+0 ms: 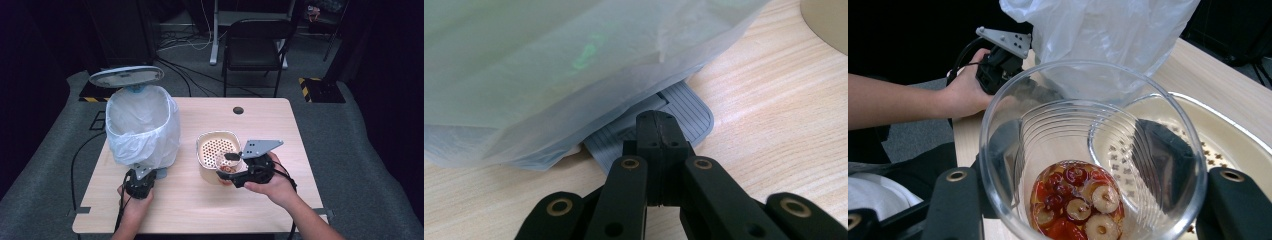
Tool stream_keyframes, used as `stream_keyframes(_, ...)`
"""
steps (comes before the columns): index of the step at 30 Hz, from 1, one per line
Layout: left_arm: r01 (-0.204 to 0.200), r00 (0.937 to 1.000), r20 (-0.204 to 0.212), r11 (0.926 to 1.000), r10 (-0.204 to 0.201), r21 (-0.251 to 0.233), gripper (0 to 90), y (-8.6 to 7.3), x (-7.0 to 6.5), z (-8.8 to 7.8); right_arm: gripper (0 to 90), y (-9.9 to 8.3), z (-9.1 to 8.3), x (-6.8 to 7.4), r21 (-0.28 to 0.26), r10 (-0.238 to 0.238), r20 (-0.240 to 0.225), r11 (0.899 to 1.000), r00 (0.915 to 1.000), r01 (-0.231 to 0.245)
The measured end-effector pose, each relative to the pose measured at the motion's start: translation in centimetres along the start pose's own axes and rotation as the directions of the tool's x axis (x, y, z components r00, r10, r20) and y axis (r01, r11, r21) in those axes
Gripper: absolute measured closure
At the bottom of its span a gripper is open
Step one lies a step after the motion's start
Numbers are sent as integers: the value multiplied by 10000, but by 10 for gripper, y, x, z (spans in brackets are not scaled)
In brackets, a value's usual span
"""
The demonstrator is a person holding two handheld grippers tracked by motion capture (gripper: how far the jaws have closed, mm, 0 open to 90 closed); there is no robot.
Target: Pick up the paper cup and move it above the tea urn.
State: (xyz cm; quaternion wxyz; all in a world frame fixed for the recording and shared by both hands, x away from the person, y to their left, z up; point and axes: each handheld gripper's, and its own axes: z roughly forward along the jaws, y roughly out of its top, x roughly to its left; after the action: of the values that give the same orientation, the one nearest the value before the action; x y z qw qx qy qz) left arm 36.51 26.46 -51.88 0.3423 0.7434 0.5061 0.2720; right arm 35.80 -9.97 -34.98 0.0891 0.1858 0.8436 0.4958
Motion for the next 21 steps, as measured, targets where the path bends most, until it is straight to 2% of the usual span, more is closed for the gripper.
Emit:
stream_keyframes(3, 39, 10000, 1, 10000, -39, -3, 900, 0, 0, 0, 377, 5, -2, -4, -38, -32, 50, 10000, 10000, 33)
stream_keyframes(4, -71, 10000, 63, 10000, 71, 4, 900, 0, 1, 0, 377, 7, -3, -5, -44, -12, 84, 10000, 10000, 13)
stream_keyframes(5, 119, 9999, 99, 9999, -119, 8, 900, 0, -1, 0, 377, 8, -4, -7, -51, -15, 108, 10000, 9999, 16)
stream_keyframes(8, 56, 10000, 14, 10000, -56, 13, 900, 0, 0, 0, 378, 14, -7, -15, -88, 56, 239, 9999, 9997, -54)
stream_keyframes(9, 284, 9995, 114, 9996, -284, -14, 900, 0, -2, 0, 378, 15, -8, -18, -105, 72, 274, 9999, 9996, -69)
stream_keyframes(10, 264, 9997, 18, 9997, -264, -18, 900, 0, -2, 0, 379, 17, -9, -21, -95, 98, 290, 9999, 9995, -95)
stream_keyframes(11, 2, 10000, 67, 10000, -2, -3, 900, 0, 0, 0, 380, 19, -9, -24, -106, 170, 305, 9998, 9994, -167)
stream_keyframes(12, 373, 9993, 35, 9993, -373, -27, 900, -1, -2, 0, 379, 21, -10, -27, -162, 212, 300, 9997, 9993, -207)
stream_keyframes(13, -27, 10000, 64, 10000, 27, 9, 900, 0, 0, 0, 380, 22, -10, -30, -152, 180, 289, 9997, 9994, -176)
stream_keyframes(14, 191, 9998, 16, 9998, -191, -9, 900, 0, -1, 0, 380, 25, -10, -33, -157, 160, 326, 9998, 9993, -155)
stream_keyframes(15, 18, 10000, 6, 10000, -18, 1, 900, 0, 0, 0, 380, 26, -10, -35, -152, 124, 360, 9998, 9993, -119)
stream_keyframes(16, 350, 9993, 124, 9994, -349, -30, 900, -1, -2, 1, 379, 29, -11, -38, -132, 115, 383, 9999, 9992, -110)
stream_keyframes(17, 342, 9993, 123, 9994, -341, -32, 900, -1, -2, 1, 380, 31, -10, -41, -115, 96, 418, 9999, 9991, -92)
stream_keyframes(18, 77, 10000, 3, 10000, -77, -6, 900, 0, 0, 0, 380, 32, -10, -43, -128, 78, 443, 9999, 9990, -73)
stream_keyframes(20, 87, 9999, 85, 10000, -87, -4, 900, 0, 0, 0, 380, 36, -9, -50, -113, 35, 535, 9999, 9986, -29)
stream_keyframes(21, 49, 10000, -19, 10000, -49, -13, 900, 0, 0, 0, 380, 37, -9, -53, -110, -20, 593, 9999, 9982, 26)
